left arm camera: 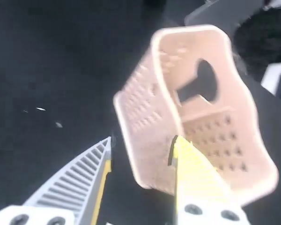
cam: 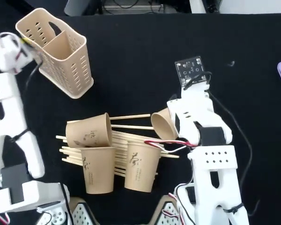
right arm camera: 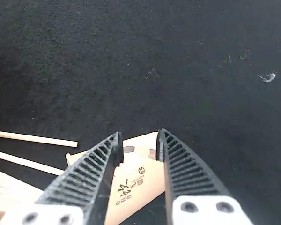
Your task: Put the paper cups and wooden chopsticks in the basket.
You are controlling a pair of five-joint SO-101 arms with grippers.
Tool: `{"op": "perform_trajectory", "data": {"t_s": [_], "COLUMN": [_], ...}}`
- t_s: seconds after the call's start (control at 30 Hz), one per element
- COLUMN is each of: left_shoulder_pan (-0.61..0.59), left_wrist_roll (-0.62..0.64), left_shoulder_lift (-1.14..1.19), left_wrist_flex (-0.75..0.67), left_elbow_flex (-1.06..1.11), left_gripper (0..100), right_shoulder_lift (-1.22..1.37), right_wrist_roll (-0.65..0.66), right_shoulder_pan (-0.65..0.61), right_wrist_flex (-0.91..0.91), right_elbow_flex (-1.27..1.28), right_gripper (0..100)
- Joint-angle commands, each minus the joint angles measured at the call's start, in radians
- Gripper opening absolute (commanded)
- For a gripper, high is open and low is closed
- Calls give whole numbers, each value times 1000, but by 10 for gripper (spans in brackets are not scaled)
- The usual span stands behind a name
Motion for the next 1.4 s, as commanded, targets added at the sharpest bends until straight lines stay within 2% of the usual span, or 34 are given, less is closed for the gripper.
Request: {"op": "perform_trajectory", "data": {"t_s": [0.0,0.17,0.4,0.57,0.63,0.7,0.77,0.87,1.0,1.1,1.2,1.37], "left_shoulder_pan": [116,193,193,200,208,231,262,321,409,458,509,608], "left_wrist_roll": [17,14,14,14,14,8,-64,-249,-545,-698,-761,-769], "left_shoulder_lift": [-38,-35,14,32,25,23,23,23,23,23,23,23], "left_wrist_flex": [5,-31,-127,-144,-138,-141,-132,-87,32,126,176,230], "left_elbow_flex": [-47,18,209,259,259,249,229,182,113,67,54,56], "left_gripper": [218,218,218,212,161,23,53,35,30,30,30,30], "right_shoulder_lift": [7,7,7,7,7,7,2,1,1,7,7,10], "right_wrist_roll": [0,0,0,0,0,0,-3,-11,-147,-216,-215,-153], "right_shoulder_pan": [-12,-12,-12,-12,-12,-9,-8,32,121,140,86,-58], "right_wrist_flex": [-25,-23,-23,-23,-23,-25,-32,-57,-124,-140,-133,-133], "right_elbow_flex": [-5,-5,-5,-5,-5,-5,-5,-7,-21,-68,-143,-237], "right_gripper": [134,134,134,134,134,134,134,134,138,138,139,141]}}
